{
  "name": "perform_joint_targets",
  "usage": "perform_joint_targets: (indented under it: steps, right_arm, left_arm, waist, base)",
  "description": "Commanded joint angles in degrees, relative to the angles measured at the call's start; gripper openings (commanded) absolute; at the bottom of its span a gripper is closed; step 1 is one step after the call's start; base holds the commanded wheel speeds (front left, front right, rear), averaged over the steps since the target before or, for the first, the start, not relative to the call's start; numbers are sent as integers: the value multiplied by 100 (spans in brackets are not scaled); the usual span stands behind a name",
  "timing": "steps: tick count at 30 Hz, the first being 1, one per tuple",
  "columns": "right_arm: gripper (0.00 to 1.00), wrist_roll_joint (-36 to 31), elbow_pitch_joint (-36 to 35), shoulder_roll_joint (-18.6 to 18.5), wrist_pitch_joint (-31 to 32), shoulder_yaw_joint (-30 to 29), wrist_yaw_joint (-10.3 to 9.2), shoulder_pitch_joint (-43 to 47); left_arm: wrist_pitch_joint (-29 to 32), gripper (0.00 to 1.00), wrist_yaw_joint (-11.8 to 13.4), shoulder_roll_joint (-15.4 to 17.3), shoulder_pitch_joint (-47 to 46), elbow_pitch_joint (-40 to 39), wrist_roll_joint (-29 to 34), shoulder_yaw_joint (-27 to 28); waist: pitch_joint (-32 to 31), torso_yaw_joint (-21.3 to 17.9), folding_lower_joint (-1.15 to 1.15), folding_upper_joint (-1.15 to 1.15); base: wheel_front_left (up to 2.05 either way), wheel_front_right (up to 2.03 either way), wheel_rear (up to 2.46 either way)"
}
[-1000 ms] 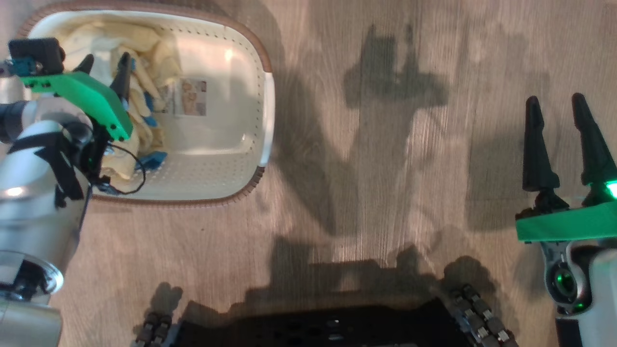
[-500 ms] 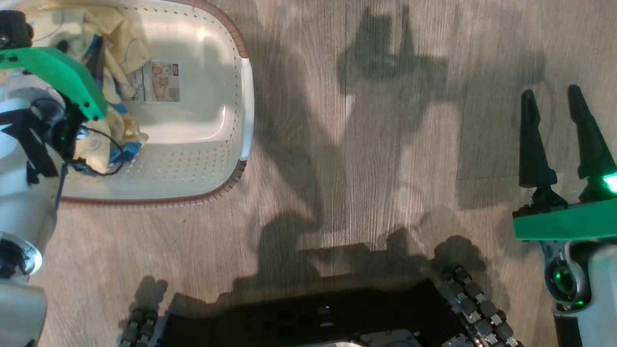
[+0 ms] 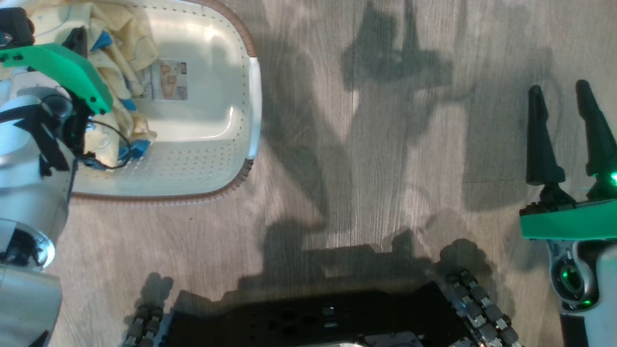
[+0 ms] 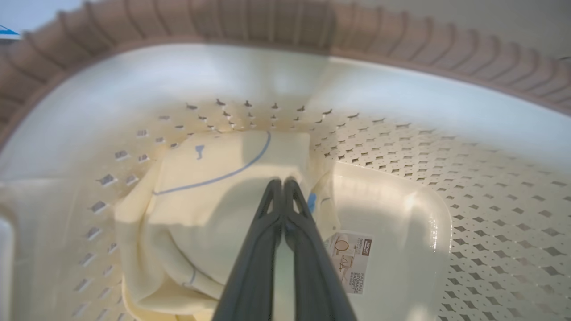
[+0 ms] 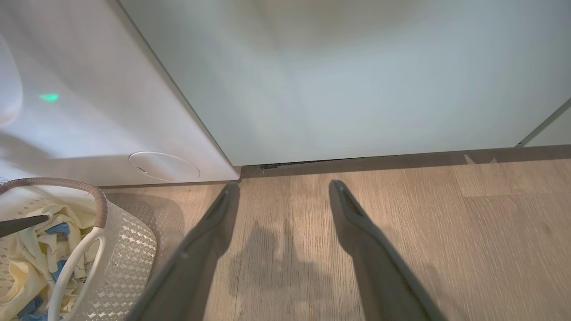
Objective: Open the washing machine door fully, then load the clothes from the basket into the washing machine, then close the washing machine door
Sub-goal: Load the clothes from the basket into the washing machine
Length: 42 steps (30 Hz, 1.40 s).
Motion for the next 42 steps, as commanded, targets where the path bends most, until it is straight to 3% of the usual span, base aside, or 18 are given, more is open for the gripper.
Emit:
perform_joint_targets:
  steps: [1, 11, 18, 27, 42]
  right_arm:
    - [100, -50, -180, -70, 33, 54, -16, 207]
    - [100, -100, -284, -86, 106, -152, -16, 306]
    - [100, -128, -359, -111, 158, -350, -16, 414]
    - [100, -143, -375, -172, 228, -475, -16, 461]
    - [100, -112, -168, -255, 401, -715, -16, 579]
  left_arm:
    - [-103, 0, 4, 234, 61, 5, 30, 32]
    - [-456, 0, -15, 130, 404, -331, 70, 59]
    - [-466, 0, 404, 177, 1045, -1636, 420, 543]
    - [-467, 0, 760, 102, 2019, -3145, 973, 1164]
    - [-467, 0, 974, 27, 3298, -4574, 1507, 1754]
  waist:
    - [-32, 50, 0, 0]
    - [-268, 351, 0, 0]
    - [-533, 577, 0, 0]
    - [-1031, 719, 0, 0]
    - [-2333, 881, 0, 0]
  base:
    - [0, 0, 0]
    - [0, 0, 0]
    - [0, 0, 0]
    - [0, 0, 0]
    - [0, 0, 0]
